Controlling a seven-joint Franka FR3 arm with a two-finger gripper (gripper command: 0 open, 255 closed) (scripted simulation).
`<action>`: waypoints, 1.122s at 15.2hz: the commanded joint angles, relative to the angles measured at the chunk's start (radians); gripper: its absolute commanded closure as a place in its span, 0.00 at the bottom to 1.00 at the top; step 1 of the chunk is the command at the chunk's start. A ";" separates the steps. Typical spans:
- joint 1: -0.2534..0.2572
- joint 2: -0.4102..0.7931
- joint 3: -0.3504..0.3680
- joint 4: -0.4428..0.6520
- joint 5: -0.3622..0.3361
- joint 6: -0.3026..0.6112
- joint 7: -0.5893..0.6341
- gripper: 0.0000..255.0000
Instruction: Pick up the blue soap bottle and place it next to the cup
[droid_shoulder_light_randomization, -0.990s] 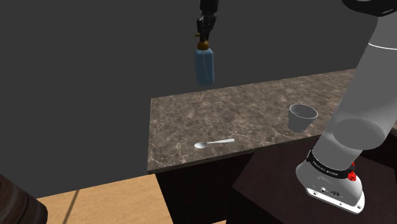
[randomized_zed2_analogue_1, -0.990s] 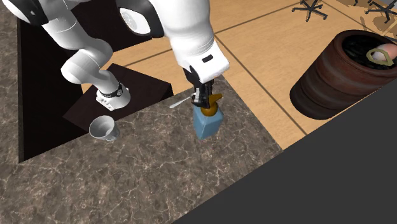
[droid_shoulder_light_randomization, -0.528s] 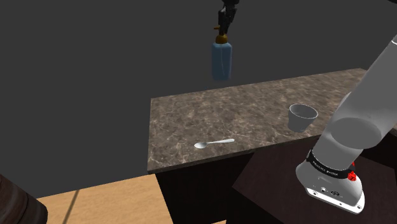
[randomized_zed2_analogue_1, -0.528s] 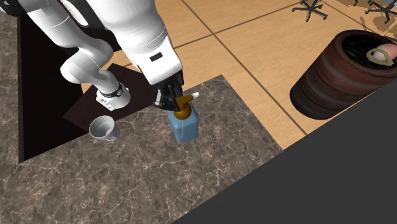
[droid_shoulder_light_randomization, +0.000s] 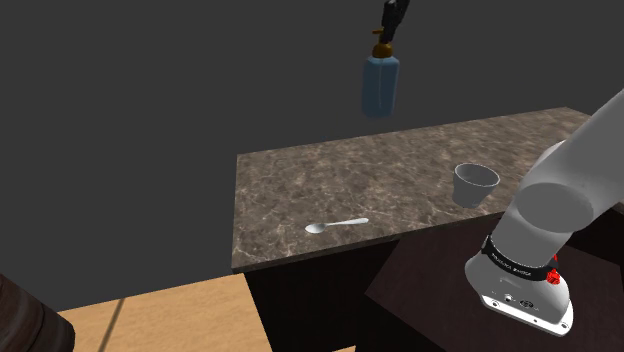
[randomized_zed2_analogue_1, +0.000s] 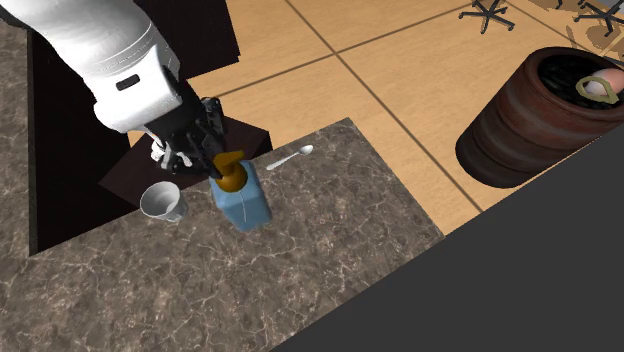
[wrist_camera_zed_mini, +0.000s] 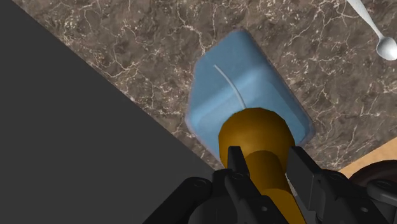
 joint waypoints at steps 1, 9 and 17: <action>-0.014 -0.035 -0.023 -0.013 -0.006 -0.022 -0.036 1.00; -0.069 -0.128 -0.126 0.000 -0.039 -0.132 -0.184 1.00; -0.112 -0.154 -0.252 0.093 -0.070 -0.252 -0.352 1.00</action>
